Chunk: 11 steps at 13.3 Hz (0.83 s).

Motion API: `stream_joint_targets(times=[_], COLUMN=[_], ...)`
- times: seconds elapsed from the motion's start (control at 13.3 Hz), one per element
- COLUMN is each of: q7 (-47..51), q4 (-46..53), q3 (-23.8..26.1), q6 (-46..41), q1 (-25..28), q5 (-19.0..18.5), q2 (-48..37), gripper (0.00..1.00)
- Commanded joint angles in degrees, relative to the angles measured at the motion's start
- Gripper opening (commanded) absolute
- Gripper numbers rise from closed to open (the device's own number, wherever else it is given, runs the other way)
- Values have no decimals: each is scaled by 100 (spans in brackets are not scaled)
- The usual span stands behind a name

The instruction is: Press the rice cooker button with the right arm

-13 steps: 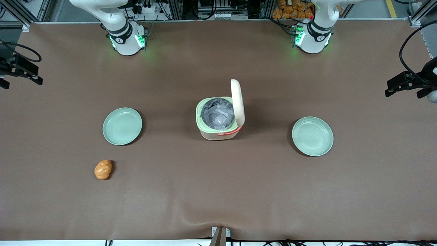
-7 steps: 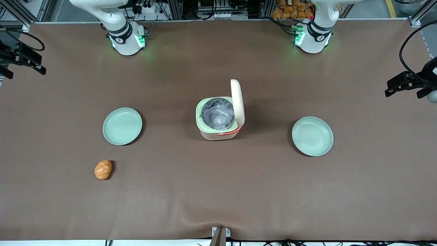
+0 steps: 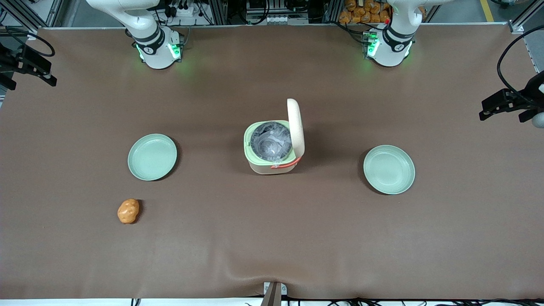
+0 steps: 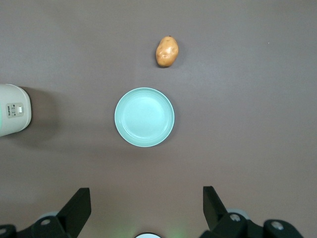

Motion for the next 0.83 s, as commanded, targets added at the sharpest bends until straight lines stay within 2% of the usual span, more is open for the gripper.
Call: stream_joint_targets(times=[0.0, 0.15, 0.75], q7=[85, 67, 50], q4=[-587, -1062, -861], q3=[21, 21, 21], q6=[328, 611, 567], q1=[-4, -4, 5], q5=[-15, -24, -50], q2=[-383, -682, -560], gripper=[100, 100, 100])
